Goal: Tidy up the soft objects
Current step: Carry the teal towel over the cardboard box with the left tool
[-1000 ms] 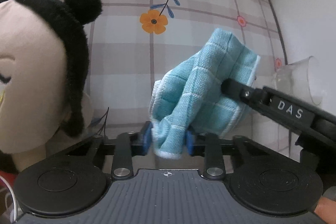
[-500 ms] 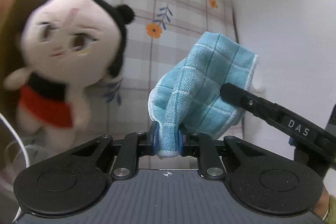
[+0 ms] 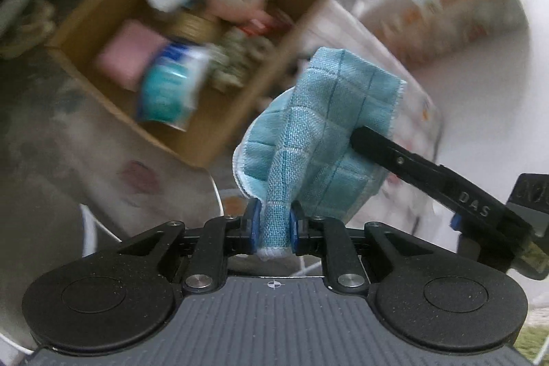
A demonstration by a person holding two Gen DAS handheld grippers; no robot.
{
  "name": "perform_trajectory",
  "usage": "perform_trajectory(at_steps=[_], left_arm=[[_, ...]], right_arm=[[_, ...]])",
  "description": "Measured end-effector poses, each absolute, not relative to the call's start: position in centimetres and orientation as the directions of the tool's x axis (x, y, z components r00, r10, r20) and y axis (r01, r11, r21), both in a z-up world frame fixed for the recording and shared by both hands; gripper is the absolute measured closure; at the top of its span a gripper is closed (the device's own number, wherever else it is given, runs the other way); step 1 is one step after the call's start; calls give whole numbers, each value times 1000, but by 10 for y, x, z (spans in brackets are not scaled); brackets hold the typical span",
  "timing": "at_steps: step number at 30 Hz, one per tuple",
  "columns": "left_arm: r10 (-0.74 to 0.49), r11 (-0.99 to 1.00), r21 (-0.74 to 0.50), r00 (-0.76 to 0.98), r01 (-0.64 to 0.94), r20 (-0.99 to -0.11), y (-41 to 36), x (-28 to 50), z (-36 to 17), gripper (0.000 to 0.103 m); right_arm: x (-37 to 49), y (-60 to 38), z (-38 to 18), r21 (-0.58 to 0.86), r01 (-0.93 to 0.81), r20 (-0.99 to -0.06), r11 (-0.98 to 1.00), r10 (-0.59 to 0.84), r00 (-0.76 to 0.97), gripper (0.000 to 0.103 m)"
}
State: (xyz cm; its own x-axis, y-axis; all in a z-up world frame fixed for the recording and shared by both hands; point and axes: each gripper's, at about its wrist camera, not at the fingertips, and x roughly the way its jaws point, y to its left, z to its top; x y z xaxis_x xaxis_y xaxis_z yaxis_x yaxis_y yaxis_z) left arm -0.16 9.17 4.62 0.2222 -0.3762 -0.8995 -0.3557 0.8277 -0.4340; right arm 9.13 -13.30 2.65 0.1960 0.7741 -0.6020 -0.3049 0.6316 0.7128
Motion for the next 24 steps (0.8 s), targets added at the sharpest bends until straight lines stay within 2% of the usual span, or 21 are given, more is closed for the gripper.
perform_trajectory(at_steps=[4, 8, 12, 18, 24], left_arm=[[-304, 802, -405, 284, -438, -909, 144, -15, 68, 88], [-268, 792, -391, 308, -470, -913, 183, -13, 60, 88], [-285, 777, -408, 310, -480, -907, 209, 8, 22, 88], [-384, 746, -458, 250, -483, -889, 214, 42, -49, 88], [-448, 730, -466, 165, -499, -879, 200, 65, -103, 88]], right_arm=[[100, -69, 36, 730, -375, -565, 571, 813, 137, 85], [112, -19, 30, 692, -444, -590, 569, 801, 105, 85], [131, 15, 9, 598, -508, -683, 620, 726, 82, 85], [149, 43, -29, 365, -604, -856, 709, 510, 81, 85], [160, 61, -70, 233, -611, -938, 757, 341, 65, 83]])
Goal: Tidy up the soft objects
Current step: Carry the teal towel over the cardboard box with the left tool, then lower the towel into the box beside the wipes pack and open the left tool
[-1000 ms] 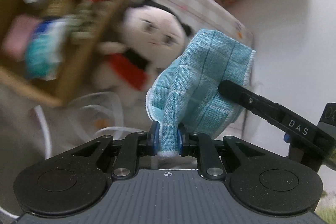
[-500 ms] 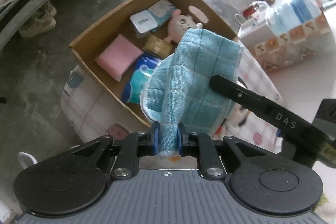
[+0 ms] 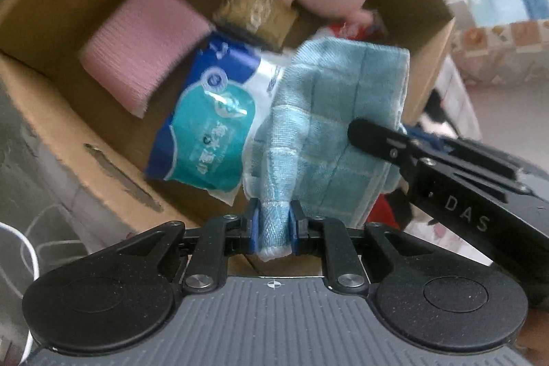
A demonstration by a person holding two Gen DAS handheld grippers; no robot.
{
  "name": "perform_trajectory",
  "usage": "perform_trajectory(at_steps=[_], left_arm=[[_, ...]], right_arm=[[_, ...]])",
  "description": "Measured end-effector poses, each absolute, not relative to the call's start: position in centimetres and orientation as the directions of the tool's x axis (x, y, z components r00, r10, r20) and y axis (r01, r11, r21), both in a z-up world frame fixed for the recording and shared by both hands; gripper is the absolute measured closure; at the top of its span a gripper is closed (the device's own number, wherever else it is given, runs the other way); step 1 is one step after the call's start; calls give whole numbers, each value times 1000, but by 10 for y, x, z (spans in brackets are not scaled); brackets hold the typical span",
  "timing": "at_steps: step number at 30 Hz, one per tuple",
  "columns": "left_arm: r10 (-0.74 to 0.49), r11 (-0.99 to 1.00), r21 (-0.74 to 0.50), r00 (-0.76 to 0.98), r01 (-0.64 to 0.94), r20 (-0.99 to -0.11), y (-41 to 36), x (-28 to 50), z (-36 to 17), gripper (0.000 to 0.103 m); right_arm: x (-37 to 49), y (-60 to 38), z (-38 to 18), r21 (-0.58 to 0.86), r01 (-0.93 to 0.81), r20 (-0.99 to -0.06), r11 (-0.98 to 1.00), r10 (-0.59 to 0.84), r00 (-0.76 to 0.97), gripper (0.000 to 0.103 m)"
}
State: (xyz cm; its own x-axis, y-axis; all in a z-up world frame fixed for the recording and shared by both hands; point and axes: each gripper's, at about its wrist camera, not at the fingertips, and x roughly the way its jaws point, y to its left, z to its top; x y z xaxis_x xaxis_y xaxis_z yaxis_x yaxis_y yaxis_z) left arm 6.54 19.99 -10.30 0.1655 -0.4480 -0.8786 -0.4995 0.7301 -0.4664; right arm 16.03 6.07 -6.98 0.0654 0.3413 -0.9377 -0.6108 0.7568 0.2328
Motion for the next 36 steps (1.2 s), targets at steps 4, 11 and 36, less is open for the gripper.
perform_trajectory(at_steps=[4, 11, 36], left_arm=[[-486, 746, -458, 75, -483, -871, 192, 76, -133, 86], [-518, 759, -464, 8, -457, -855, 191, 78, -160, 70], [-453, 711, -513, 244, -482, -857, 292, 40, -96, 39]], right_arm=[[162, 69, -79, 170, -623, -960, 763, 272, 71, 80], [171, 66, -42, 127, -619, -938, 775, 296, 178, 76], [167, 141, -179, 155, -689, -971, 708, -19, -238, 78]])
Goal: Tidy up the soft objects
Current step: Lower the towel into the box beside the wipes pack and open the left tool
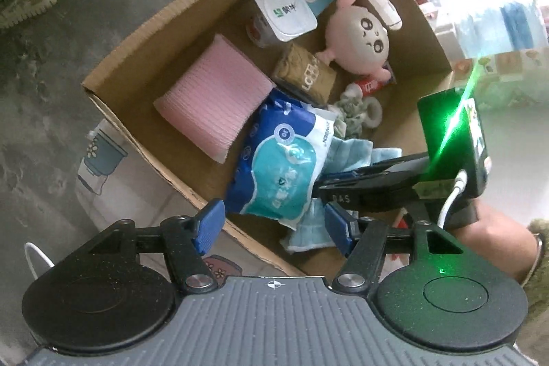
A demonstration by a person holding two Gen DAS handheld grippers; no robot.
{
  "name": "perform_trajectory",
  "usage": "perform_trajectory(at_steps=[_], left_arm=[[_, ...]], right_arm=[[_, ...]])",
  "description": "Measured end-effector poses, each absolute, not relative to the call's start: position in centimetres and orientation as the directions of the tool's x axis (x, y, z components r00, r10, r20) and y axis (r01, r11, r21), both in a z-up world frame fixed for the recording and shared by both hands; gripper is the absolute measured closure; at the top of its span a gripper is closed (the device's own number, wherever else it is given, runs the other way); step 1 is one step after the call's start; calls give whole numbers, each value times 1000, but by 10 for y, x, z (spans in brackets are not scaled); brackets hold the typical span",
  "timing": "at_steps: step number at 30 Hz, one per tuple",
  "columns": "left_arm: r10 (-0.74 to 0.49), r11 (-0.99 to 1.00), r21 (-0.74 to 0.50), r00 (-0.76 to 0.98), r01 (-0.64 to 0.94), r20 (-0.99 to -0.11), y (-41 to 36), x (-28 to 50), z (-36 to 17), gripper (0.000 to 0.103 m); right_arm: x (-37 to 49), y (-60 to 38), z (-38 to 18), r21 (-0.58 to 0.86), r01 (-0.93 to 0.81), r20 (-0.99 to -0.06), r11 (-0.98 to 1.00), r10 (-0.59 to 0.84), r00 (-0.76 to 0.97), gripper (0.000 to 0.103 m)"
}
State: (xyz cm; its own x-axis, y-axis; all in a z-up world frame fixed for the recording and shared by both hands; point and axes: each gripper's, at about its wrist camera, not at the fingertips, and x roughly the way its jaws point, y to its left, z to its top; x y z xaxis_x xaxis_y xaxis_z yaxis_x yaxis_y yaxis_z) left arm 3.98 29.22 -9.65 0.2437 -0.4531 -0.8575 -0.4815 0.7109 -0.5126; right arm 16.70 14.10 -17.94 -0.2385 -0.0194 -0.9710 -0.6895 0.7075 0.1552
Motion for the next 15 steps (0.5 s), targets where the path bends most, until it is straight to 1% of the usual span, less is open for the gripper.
perform_trajectory(at_steps=[3, 5, 6, 12, 13, 15], left_arm=[[-461, 702, -524, 253, -483, -851, 299, 38, -96, 39], [-465, 698, -532, 261, -480, -846, 302, 37, -95, 39], [-463, 700, -532, 264, -477, -846, 301, 38, -95, 39], [-458, 706, -523, 256, -477, -851, 303, 40, -97, 39], [-457, 707, -523, 256, -476, -852, 303, 40, -97, 39], [-449, 711, -519, 262, -475, -854, 305, 40, -97, 38]], right_arm=[[166, 143, -177, 178, -671, -971, 719, 19, -236, 78], [168, 141, -172, 254, -627, -957, 737, 99, -272, 78], [168, 142, -172, 261, -615, -954, 744, 102, -281, 78], [160, 149, -172, 176, -648, -974, 741, 35, -225, 76], [161, 148, -174, 169, -646, -974, 744, 24, -227, 74], [166, 143, -181, 184, -623, -969, 760, 33, -246, 64]])
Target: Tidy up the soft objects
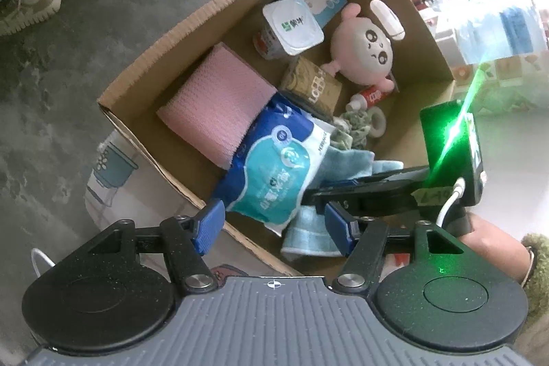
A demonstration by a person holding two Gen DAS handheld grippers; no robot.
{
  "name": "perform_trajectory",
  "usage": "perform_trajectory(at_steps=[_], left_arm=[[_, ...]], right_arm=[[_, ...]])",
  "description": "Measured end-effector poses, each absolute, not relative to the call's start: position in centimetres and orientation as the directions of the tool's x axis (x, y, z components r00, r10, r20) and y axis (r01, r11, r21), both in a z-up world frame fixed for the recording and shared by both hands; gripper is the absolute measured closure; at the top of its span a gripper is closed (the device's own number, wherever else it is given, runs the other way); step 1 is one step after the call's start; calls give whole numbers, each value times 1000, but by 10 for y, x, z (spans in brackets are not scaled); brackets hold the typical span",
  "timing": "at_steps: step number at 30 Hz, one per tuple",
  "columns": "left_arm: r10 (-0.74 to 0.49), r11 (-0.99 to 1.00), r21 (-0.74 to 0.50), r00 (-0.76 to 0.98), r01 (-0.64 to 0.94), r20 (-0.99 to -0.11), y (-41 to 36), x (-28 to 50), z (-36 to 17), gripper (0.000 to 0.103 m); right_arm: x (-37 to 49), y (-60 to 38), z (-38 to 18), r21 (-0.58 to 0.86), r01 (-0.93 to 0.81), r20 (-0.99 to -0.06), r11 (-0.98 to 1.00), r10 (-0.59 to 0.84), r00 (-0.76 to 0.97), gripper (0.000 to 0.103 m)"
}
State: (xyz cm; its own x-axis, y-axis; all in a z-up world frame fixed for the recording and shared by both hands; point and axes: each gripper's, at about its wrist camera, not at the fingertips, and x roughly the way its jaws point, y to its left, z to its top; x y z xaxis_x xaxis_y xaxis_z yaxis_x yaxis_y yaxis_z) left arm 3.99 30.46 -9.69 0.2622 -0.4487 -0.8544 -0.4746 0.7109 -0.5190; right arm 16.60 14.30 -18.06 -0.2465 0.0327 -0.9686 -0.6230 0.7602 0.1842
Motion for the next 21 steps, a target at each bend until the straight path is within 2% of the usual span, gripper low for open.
perform_trajectory(at_steps=[1, 4, 5, 7, 9, 12, 16, 21], left_arm=[[-441, 715, -514, 264, -475, -858, 305, 40, -97, 37], [-420, 725, -501, 273, -472, -865, 307, 41, -94, 33], [-412, 726, -498, 281, -474, -867, 307, 41, -92, 31], [-388, 736, -489, 300, -469, -871, 308, 40, -84, 28], [-354, 746, -478, 332, -463, -874, 308, 37, -72, 25], [-304, 756, -470, 392, -456, -869, 306, 30, -51, 21], [-225, 771, -450, 468, -451, -855, 295, 16, -20, 17], [-107, 827, -376, 539, -418, -836, 266, 0, 27, 0]], right_arm=[[166, 143, -183, 191, -621, -967, 760, 39, -250, 56], [158, 148, -181, 182, -644, -976, 743, 55, -212, 55], [154, 146, -172, 181, -653, -980, 735, 76, -186, 52], [146, 136, -147, 208, -649, -978, 731, 153, -141, 41], [138, 120, -120, 256, -636, -963, 728, 246, -107, 36], [125, 96, -87, 317, -631, -929, 708, 367, -55, 30], [102, 63, -53, 400, -625, -847, 670, 532, 28, 17], [68, 17, -11, 420, -601, -772, 681, 615, 158, 11]])
